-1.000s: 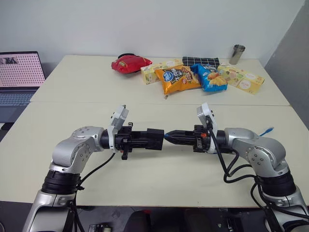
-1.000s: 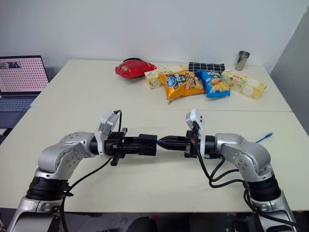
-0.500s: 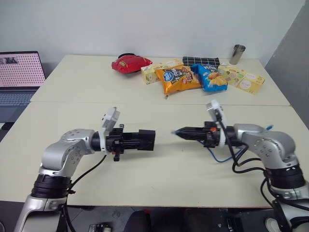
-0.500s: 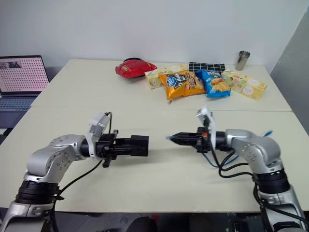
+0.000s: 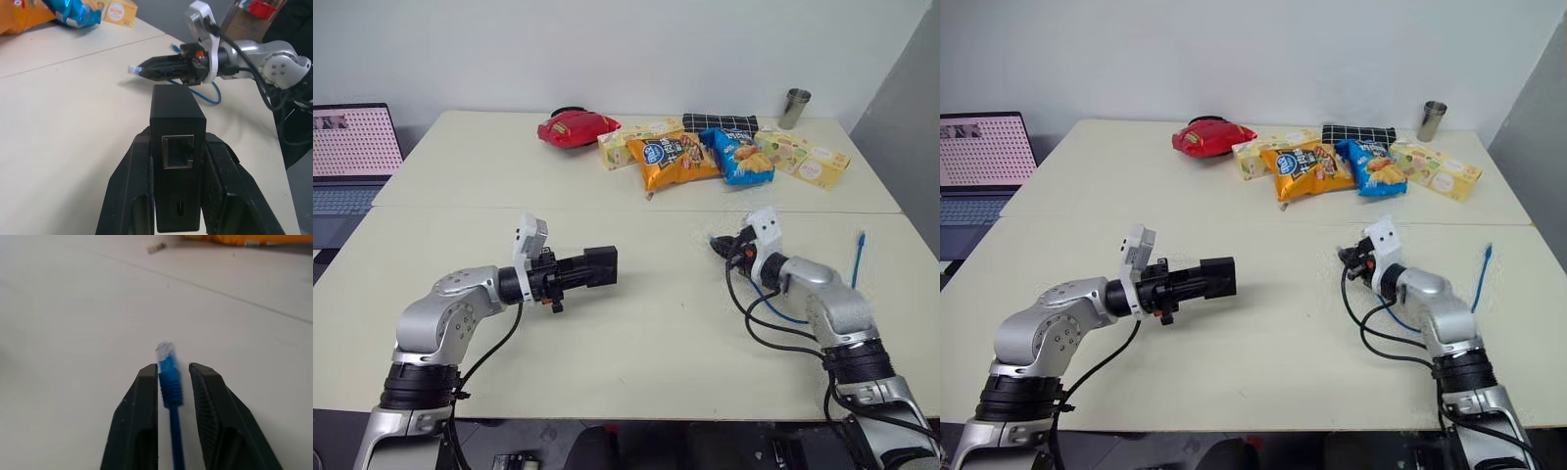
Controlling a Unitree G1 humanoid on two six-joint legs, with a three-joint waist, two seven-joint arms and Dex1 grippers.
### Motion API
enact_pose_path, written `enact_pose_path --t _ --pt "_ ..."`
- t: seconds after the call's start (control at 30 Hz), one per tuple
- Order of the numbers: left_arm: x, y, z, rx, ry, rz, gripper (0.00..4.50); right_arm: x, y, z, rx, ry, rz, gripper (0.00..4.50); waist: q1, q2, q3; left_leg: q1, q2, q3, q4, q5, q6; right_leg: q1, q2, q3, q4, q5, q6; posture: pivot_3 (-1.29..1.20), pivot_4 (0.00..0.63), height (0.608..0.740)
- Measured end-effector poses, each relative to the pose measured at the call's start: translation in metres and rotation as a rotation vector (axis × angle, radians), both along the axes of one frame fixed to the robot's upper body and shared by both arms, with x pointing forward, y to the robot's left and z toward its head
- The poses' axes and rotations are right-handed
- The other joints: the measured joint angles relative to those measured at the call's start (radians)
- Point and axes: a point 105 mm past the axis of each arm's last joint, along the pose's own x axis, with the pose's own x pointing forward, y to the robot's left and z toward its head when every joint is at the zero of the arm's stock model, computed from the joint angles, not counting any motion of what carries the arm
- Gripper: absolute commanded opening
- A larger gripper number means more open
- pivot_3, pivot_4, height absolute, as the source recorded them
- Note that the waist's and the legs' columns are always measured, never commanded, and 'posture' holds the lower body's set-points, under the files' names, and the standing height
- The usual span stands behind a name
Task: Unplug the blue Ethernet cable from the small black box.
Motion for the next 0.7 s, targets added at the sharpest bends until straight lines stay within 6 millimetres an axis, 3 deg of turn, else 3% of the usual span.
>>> enact_pose_path --t 0.13,0.23,0.37,0.53,0.67,0.7 --pt "0.014 0.002 -0.004 0.020 -0.055 0.125 0.79 -0.009 0.006 0.014 -0.018 -0.050 0.085 2.96 0.002 0.000 0.000 0.000 0.000 0.000 0.000 0.000 0.000 0.000 0.000 0.000 -0.001 0.000 0.000 0.00 0.150 0.740" --pt "0.028 0.013 -0.010 0.066 -0.121 0.246 0.79 -0.026 0.020 0.036 0.001 -0.106 0.231 2.96 0.002 0.001 0.000 0.000 0.000 0.000 0.000 0.000 0.000 0.000 0.000 -0.001 -0.001 0.000 0.000 0.00 0.150 0.740" --pt "0.055 0.036 -0.024 0.174 -0.297 0.495 0.79 -0.066 0.058 0.068 0.042 -0.158 0.515 2.96 0.004 0.000 0.000 0.000 0.000 -0.001 0.000 0.000 0.000 0.001 0.000 -0.001 0.000 0.000 0.000 0.00 0.150 0.740" --pt "0.077 0.065 -0.033 0.215 -0.404 0.759 0.79 -0.086 0.078 0.067 0.000 -0.140 0.653 2.96 0.007 -0.002 0.001 0.000 0.000 -0.001 0.001 0.000 0.000 0.001 -0.001 -0.001 -0.001 0.000 0.000 0.00 0.150 0.740" --pt "0.086 0.078 -0.045 0.198 -0.389 0.883 0.79 -0.088 0.078 0.065 -0.019 -0.131 0.679 2.96 0.007 -0.003 0.000 0.000 -0.001 0.000 0.001 0.000 0.000 0.001 -0.002 -0.002 -0.001 0.000 0.000 0.00 0.150 0.740" --pt "0.086 0.079 -0.048 0.197 -0.383 0.888 1.14 -0.089 0.078 0.065 -0.024 -0.130 0.680 2.99 0.007 -0.003 0.000 0.000 -0.001 0.000 0.001 0.000 0.000 0.001 -0.002 -0.002 -0.001 0.000 0.000 0.00 0.150 0.740"
